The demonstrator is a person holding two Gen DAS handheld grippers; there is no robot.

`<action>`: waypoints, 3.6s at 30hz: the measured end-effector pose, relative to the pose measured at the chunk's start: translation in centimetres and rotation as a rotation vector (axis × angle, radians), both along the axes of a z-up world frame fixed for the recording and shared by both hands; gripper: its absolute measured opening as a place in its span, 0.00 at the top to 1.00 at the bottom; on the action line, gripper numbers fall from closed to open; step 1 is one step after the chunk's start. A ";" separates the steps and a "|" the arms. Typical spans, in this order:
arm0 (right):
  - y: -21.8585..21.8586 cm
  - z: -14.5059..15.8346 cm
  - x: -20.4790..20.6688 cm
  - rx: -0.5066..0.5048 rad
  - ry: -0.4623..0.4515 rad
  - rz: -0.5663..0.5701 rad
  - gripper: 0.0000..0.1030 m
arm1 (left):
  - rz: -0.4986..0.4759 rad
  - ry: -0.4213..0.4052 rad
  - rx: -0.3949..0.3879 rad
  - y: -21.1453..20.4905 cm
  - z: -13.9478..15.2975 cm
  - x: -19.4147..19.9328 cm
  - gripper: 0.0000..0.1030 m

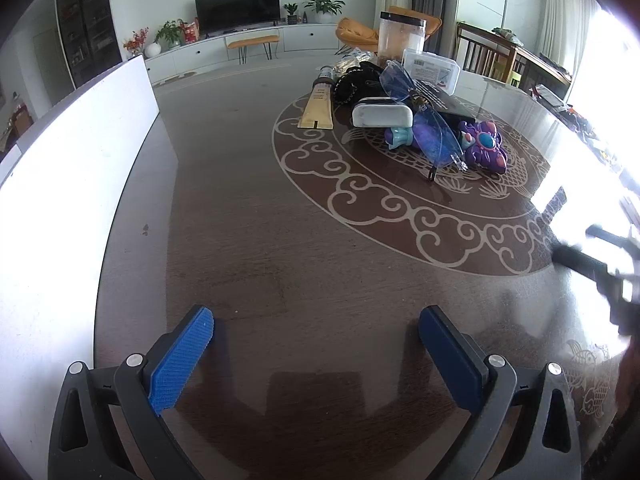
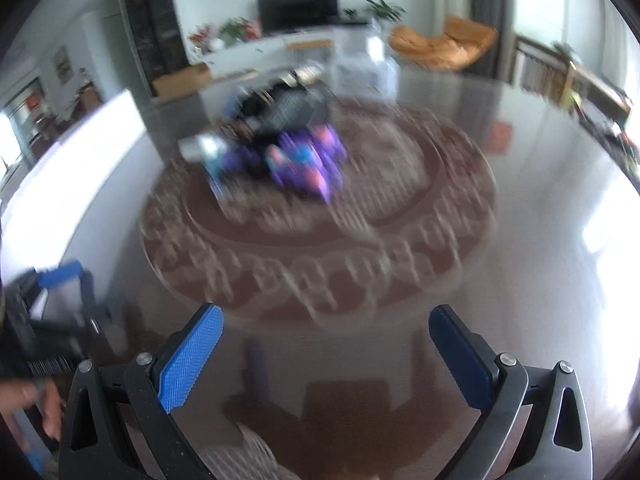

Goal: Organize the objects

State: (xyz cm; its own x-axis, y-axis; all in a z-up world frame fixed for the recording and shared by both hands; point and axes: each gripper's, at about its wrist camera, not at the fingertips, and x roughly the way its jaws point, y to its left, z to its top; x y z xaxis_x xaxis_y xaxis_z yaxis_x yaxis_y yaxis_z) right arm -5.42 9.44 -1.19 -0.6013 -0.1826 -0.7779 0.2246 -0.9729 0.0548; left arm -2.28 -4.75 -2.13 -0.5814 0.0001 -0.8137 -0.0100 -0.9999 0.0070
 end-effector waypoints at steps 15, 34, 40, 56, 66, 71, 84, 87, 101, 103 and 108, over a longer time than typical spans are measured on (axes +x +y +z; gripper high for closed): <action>-13.4 1.1 -8.5 0.135 0.045 0.222 0.87 | 0.000 0.000 0.000 0.0 0.0 0.0 0.00; 0.6 0.4 5.5 -0.025 0.058 -0.077 0.24 | 0.001 0.000 0.000 0.1 -0.1 -0.2 0.00; 2.4 0.2 6.1 -0.082 0.094 -0.058 0.21 | 0.002 0.000 0.000 0.1 -0.1 -0.2 0.00; -0.2 -1.0 3.8 -0.164 -0.021 0.008 0.21 | 0.002 0.000 0.000 0.0 -0.1 -0.2 0.00; -13.2 -0.6 -7.1 0.012 -0.227 0.216 0.21 | 0.003 0.000 0.000 0.1 -0.1 -0.3 0.00; -15.7 -1.4 -8.3 0.127 -0.184 0.227 0.62 | 0.003 0.000 0.000 0.1 -0.1 -0.2 0.00; -3.7 -1.3 2.0 -0.018 -0.089 -0.001 0.97 | 0.004 0.000 0.000 0.1 -0.1 -0.2 0.00; -0.7 -0.8 3.7 -0.002 -0.050 -0.095 0.97 | 0.004 0.000 0.000 0.1 -0.1 -0.2 0.00; 1.6 -1.8 3.5 0.071 0.007 -0.110 0.21 | 0.005 0.001 0.000 0.0 -0.1 -0.3 0.00; 1.7 -1.9 3.4 0.065 0.004 -0.118 0.19 | 0.005 0.000 0.000 0.1 -0.1 -0.3 0.00; 1.7 -2.0 3.4 0.070 0.006 -0.119 0.18 | 0.005 0.000 0.000 0.0 -0.1 -0.3 0.00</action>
